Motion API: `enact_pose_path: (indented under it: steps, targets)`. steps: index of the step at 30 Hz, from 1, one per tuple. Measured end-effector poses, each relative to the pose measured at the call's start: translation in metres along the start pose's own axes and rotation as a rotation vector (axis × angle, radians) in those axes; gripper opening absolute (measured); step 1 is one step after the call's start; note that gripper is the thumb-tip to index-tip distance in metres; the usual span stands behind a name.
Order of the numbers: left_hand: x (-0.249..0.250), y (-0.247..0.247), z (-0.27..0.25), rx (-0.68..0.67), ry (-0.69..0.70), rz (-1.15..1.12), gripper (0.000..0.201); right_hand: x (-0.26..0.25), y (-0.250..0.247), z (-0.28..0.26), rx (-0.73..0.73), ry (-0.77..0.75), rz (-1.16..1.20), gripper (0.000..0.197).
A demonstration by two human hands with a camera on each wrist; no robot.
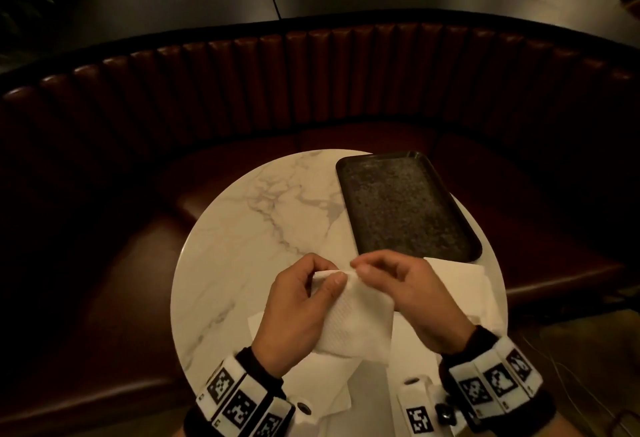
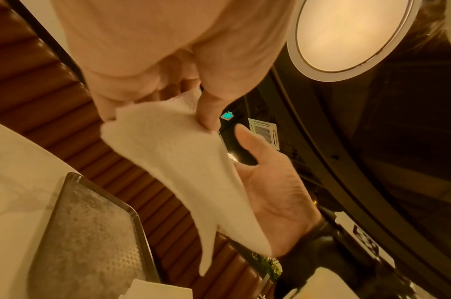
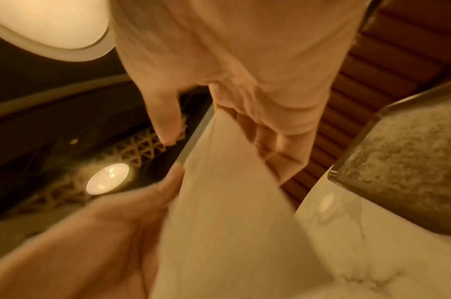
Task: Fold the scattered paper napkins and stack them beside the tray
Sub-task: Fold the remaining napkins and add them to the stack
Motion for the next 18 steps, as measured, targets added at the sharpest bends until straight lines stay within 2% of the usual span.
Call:
enact_pose_path:
  steps: [2, 5, 12, 18]
  targets:
    - [0.000, 0.003, 0.000, -0.004, -0.010, -0.015, 0.016, 0.005, 0.004, 0.004, 0.080, -0.023, -0.084, 0.009]
    - [-0.003, 0.006, -0.001, 0.005, -0.057, -0.090, 0.020, 0.009, 0.000, 0.000, 0.122, -0.043, -0.071, 0.008]
    - [-0.024, 0.020, 0.004, 0.058, -0.158, -0.144, 0.019, 0.036, -0.031, -0.009, 0.277, 0.058, 0.116, 0.012]
    - [-0.070, 0.062, 0.021, -0.076, -0.302, -0.110, 0.016, 0.056, -0.076, -0.003, 0.354, 0.116, -0.008, 0.009]
Point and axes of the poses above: each hand's wrist, its own z-axis towards the middle knuckle, its own y-axis out of the palm, x = y × z, the point moved 5 cm from there along z, towards the middle knuckle, and after that the axes turned 9 degrees about z, right-handed, at the moved point
